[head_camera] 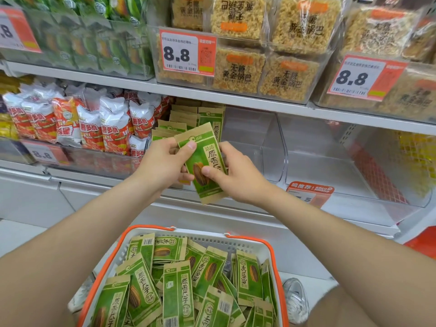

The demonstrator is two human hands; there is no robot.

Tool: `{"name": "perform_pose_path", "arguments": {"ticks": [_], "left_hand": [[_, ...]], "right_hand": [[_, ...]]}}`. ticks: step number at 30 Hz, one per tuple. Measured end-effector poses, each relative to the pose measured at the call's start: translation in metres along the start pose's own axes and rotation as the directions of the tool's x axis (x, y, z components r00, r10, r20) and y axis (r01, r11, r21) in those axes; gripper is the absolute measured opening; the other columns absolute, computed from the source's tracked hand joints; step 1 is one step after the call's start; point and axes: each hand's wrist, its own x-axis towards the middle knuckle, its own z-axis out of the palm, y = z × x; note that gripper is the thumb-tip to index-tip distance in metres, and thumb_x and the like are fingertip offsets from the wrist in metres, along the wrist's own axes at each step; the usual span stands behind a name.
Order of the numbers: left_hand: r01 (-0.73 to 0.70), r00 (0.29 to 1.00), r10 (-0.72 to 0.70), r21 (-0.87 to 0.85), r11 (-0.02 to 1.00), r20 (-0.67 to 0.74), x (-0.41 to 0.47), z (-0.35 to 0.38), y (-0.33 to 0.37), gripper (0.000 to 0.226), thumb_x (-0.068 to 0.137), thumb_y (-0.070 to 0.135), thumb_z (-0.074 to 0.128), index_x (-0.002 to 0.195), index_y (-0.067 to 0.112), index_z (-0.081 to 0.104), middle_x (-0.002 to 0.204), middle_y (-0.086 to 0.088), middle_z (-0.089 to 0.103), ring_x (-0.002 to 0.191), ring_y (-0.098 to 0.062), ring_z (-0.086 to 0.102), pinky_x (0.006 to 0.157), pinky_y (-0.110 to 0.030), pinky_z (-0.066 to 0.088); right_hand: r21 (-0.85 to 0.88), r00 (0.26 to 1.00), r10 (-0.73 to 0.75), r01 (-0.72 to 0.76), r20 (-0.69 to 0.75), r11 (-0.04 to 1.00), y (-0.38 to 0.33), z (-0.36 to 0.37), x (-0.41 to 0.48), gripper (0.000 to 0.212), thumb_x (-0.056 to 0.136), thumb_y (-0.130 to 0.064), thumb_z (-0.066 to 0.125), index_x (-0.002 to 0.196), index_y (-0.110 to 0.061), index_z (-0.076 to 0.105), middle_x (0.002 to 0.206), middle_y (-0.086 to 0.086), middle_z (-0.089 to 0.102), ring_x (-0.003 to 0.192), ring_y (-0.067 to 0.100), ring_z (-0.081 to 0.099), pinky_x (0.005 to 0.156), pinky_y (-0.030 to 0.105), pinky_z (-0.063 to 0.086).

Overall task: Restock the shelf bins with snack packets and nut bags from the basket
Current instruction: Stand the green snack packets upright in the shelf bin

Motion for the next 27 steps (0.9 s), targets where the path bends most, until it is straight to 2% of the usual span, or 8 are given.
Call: {"name": "perform_pose_path", "arguments": {"ticks": [2,5,8,10,13,16,21,27], "left_hand": [[-0.051,0.999,0.051,0.007,0.999,-0.005,0.001,-0.002,0.006,0.028,0.106,0.037,0.059,0.120,0.013,0.067,0.087,-0.006,0.071,0.065,-0.014,0.067,0.066,-0.035,0.065],[-0.135,0.989,0.145,0.214,0.967,-0.031,0.002,-0.004,0.012,0.037,0.108,0.048,0.047,0.121,0.017,0.061,0.104,0.000,0.070,0.082,-0.016,0.074,0.075,-0.039,0.064],[-0.256,0.953,0.302,0.512,0.820,-0.007,0.004,-0.010,0.004,0.021,0.107,0.030,0.055,0.123,0.019,0.062,0.113,0.004,0.062,0.100,-0.015,0.064,0.089,-0.036,0.054],[-0.293,0.930,0.366,0.688,0.663,0.043,0.007,-0.013,-0.004,0.021,0.098,0.017,0.064,0.118,0.022,0.062,0.119,-0.001,0.052,0.107,-0.022,0.056,0.095,-0.042,0.049],[-0.315,0.871,0.480,0.869,0.382,0.104,0.008,-0.013,-0.009,0.034,0.085,0.012,0.070,0.115,0.021,0.057,0.119,-0.007,0.042,0.108,-0.032,0.044,0.089,-0.048,0.043],[-0.290,0.861,0.479,0.939,0.187,0.170,0.012,-0.011,-0.013,0.058,0.074,0.014,0.075,0.126,0.020,0.051,0.132,-0.014,0.036,0.113,-0.039,0.040,0.089,-0.051,0.038],[-0.244,0.908,0.372,0.965,0.097,0.192,0.021,-0.016,-0.020,0.084,0.068,0.016,0.078,0.142,0.026,0.039,0.150,-0.017,0.024,0.125,-0.044,0.034,0.099,-0.055,0.035],[-0.269,0.908,0.345,0.962,0.052,0.236,0.024,-0.016,-0.025,0.084,0.071,0.025,0.080,0.143,0.027,0.037,0.153,-0.016,0.021,0.129,-0.044,0.032,0.102,-0.055,0.033]], "right_hand": [[0.009,0.992,-0.080,0.081,-0.098,0.997,-0.002,-0.007,0.001,0.030,0.100,-0.036,0.066,0.123,-0.025,0.049,0.108,-0.011,0.071,0.098,0.017,0.068,0.083,0.040,0.055],[-0.006,0.935,-0.198,0.206,-0.295,0.979,-0.006,-0.013,0.008,0.030,0.103,-0.027,0.060,0.130,-0.028,0.046,0.112,-0.010,0.070,0.099,0.022,0.064,0.083,0.046,0.054],[-0.109,0.907,-0.211,0.184,-0.365,0.977,0.002,-0.011,0.023,0.029,0.104,-0.024,0.057,0.129,-0.033,0.046,0.115,-0.013,0.067,0.102,0.026,0.055,0.088,0.053,0.048],[-0.129,0.931,-0.145,0.107,-0.335,0.986,0.013,-0.007,0.035,0.026,0.102,-0.022,0.059,0.121,-0.034,0.047,0.113,-0.007,0.070,0.101,0.029,0.059,0.088,0.053,0.051],[-0.095,0.968,0.074,-0.099,-0.240,0.991,0.028,0.000,0.054,0.023,0.100,-0.018,0.063,0.117,-0.025,0.050,0.111,0.008,0.068,0.103,0.033,0.060,0.083,0.043,0.051],[0.018,0.927,0.325,-0.327,-0.187,0.945,0.039,0.009,0.075,0.020,0.097,-0.019,0.064,0.115,-0.022,0.056,0.120,0.012,0.064,0.109,0.033,0.058,0.088,0.038,0.049],[0.148,0.795,0.554,-0.534,-0.247,0.833,0.051,0.014,0.109,0.026,0.092,-0.024,0.069,0.116,-0.014,0.067,0.115,0.009,0.070,0.107,0.032,0.066,0.093,0.041,0.059],[0.139,0.757,0.595,-0.580,-0.271,0.802,0.059,0.016,0.137,0.035,0.096,-0.010,0.064,0.130,-0.008,0.060,0.126,0.011,0.065,0.118,0.029,0.065,0.093,0.033,0.055]]}}
